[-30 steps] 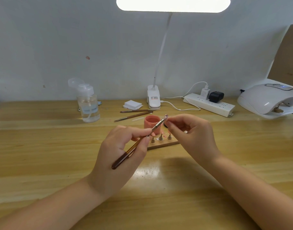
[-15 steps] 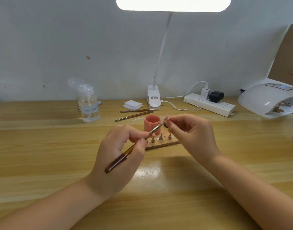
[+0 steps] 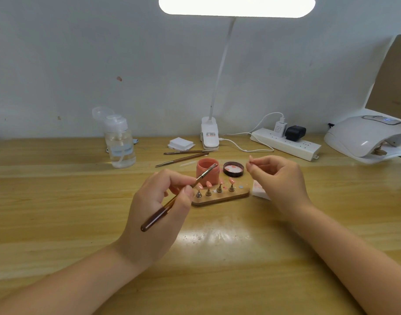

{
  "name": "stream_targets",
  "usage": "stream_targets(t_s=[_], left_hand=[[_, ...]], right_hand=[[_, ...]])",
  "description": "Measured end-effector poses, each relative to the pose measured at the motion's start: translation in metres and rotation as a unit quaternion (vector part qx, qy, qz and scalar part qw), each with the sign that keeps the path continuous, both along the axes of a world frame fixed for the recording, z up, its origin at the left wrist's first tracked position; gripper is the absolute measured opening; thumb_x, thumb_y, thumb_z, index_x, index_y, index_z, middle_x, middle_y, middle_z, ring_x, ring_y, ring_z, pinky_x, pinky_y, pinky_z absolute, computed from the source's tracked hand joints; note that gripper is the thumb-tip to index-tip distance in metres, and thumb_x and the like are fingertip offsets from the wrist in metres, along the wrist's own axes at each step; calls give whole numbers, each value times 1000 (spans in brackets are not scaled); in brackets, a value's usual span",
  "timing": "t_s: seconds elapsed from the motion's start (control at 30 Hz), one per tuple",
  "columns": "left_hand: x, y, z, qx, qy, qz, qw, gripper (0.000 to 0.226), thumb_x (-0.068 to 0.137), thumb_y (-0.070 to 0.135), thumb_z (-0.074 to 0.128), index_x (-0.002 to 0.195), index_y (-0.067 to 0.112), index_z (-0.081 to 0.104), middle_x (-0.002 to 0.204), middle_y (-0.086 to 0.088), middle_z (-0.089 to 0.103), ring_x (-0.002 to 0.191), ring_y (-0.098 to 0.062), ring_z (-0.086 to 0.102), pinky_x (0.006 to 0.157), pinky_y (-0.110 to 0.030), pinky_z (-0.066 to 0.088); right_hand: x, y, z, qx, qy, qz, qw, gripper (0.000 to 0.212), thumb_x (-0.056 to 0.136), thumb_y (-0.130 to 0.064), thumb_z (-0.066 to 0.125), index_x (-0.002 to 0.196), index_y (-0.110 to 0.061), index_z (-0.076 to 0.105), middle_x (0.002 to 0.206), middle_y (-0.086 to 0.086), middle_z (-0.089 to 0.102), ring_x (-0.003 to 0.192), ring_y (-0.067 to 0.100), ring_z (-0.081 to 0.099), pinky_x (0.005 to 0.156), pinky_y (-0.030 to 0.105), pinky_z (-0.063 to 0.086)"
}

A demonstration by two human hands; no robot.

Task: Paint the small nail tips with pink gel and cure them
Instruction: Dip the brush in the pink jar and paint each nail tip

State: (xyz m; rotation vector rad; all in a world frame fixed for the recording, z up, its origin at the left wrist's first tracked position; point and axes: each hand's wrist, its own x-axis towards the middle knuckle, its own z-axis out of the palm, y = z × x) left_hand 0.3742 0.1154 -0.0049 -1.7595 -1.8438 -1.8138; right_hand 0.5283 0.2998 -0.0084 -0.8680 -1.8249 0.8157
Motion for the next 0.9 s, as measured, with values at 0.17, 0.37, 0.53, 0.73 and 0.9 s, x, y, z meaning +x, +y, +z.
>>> stream_targets(t_s=[0.17,0.37,0.53,0.73,0.9], left_hand=[[-11,5,-5,10,-98,4,995,15,83,36,55,91,29,65,84,5,68,81,-11,63,70,-18,48],[-22,10,-8,21,-160,19,987,12,84,31,56,89,30,66,83,6,70,84,-11,66,76,-21,50],[-26,11,-9,31,-163,23,986,15,80,39,57,88,31,66,82,7,70,84,-12,65,78,-26,49],[-28,15,-12,29,-161,29,986,12,84,30,54,89,30,65,81,10,70,84,-9,65,76,-21,48],[-33,16,-14,36,-160,33,986,12,85,30,54,89,29,65,82,9,69,84,-12,65,74,-18,49]], right_hand=[[0,11,-7,-70,-106,-3,992,4,79,-32,76,79,-28,75,75,-6,64,63,5,50,58,24,37],[-3,8,-5,-94,-172,14,980,6,76,-32,79,73,-32,74,81,-3,70,74,8,57,60,25,42],[3,14,-1,-75,-252,50,963,28,76,-51,72,98,-35,71,87,-7,62,82,8,55,69,28,44],[6,17,5,10,-434,96,896,97,49,-89,43,131,-37,52,94,-14,49,98,15,47,88,36,46],[12,17,4,53,-299,97,948,67,50,-67,72,106,-30,70,78,-6,57,74,8,49,64,27,40]])
